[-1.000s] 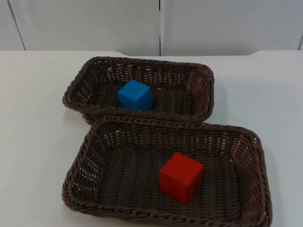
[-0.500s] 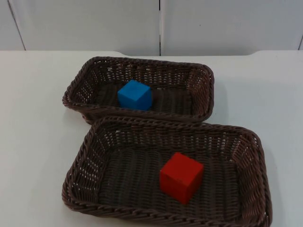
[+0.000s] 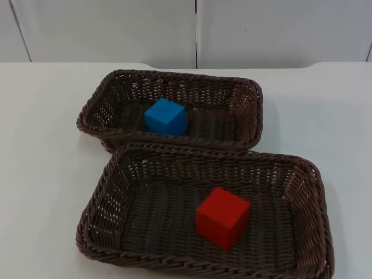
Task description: Pick up one cube with the left hand and place it into the upper basket. Pick up one cube with the right hand and place it into the lower basket.
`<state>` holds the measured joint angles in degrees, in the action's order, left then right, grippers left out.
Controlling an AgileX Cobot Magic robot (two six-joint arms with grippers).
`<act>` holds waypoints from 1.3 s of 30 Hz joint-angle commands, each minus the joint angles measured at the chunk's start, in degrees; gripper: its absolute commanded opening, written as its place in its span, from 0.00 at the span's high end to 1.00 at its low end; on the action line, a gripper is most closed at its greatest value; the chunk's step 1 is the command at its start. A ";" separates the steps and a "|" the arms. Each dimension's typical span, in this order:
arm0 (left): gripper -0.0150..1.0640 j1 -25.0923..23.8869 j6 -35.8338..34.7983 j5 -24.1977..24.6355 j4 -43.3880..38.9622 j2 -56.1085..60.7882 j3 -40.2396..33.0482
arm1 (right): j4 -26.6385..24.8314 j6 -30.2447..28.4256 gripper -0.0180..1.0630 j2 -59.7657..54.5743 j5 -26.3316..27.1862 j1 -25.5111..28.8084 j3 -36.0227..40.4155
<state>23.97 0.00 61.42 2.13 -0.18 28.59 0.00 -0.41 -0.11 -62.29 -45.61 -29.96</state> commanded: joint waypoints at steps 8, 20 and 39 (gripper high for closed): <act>0.01 -0.05 0.00 0.12 0.03 0.18 -0.27 | 0.00 0.00 0.01 0.11 0.54 -0.30 0.41; 0.01 -0.05 0.00 0.12 0.03 0.18 -0.27 | 0.00 0.00 0.01 0.11 0.54 -0.30 0.41; 0.01 -0.05 0.00 0.12 0.03 0.18 -0.27 | 0.00 0.00 0.01 0.11 0.49 14.18 0.41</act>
<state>23.97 0.00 61.42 2.13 -0.18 28.59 0.00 -0.41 -0.11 -62.29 -35.12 -29.96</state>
